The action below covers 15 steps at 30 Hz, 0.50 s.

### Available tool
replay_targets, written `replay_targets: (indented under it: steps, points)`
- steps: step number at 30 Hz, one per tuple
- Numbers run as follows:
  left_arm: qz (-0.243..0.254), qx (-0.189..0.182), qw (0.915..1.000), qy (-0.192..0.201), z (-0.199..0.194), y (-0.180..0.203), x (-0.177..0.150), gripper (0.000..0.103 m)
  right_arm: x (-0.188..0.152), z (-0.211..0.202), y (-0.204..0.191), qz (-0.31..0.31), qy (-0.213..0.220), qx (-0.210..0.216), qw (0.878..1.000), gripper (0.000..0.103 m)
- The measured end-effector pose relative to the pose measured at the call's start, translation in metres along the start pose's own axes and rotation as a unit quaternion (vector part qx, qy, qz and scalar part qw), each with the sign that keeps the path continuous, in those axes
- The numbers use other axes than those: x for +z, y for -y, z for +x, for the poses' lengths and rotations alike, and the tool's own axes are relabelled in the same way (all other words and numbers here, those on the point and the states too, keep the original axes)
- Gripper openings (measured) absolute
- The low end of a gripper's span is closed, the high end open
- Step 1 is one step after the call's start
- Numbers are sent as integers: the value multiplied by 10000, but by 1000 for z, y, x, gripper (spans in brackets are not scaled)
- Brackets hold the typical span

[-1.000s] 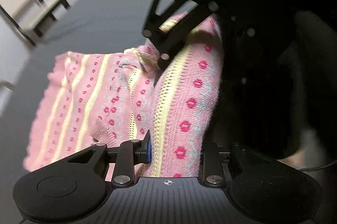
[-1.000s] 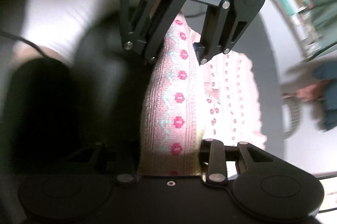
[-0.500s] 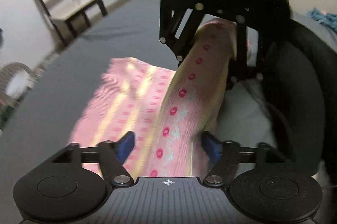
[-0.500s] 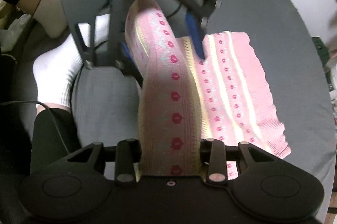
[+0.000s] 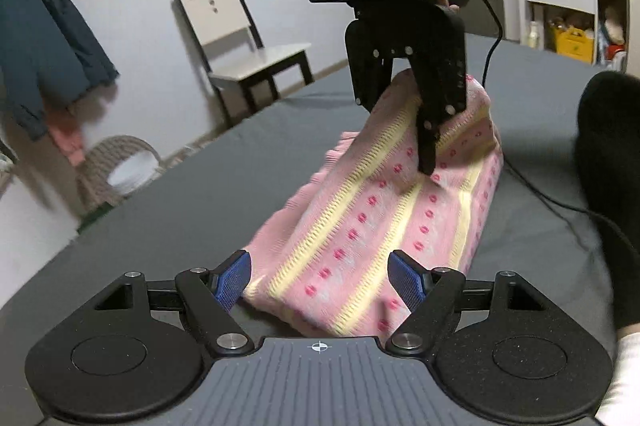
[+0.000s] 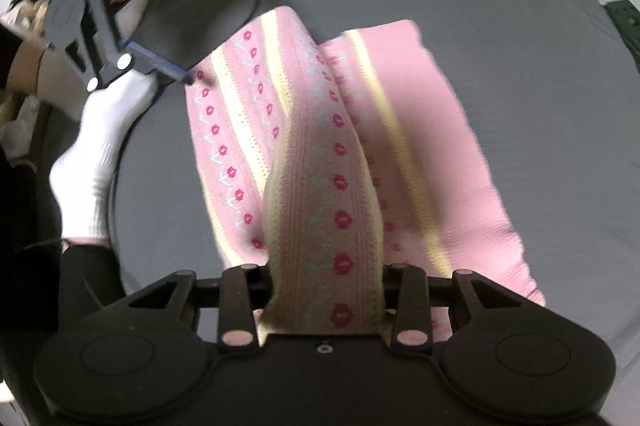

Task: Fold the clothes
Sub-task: 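Lift the long edge with both tools and fold it over the cardigan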

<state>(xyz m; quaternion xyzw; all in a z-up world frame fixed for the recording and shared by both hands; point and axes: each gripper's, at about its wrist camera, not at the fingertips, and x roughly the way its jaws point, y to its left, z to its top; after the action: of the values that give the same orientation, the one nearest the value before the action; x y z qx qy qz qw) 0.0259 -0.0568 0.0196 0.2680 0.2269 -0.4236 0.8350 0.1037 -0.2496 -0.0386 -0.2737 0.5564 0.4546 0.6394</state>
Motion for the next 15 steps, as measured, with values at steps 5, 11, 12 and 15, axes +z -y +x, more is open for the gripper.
replay_targets:
  steps: [5,11,12,15]
  points:
    - [-333,-67,9993,127,4,-4,-4,76,-2,2,27,189,202,-28,9996,35]
    - [-475,1,9984,305,31,1,-5,76,-6,5,53,374,510,50,9980,35]
    - [-500,30,9983,285,36,2,-6,76,-8,6,57,461,553,85,9974,35]
    - [-675,56,9974,261,46,6,-10,76,-13,11,71,725,667,143,9950,38]
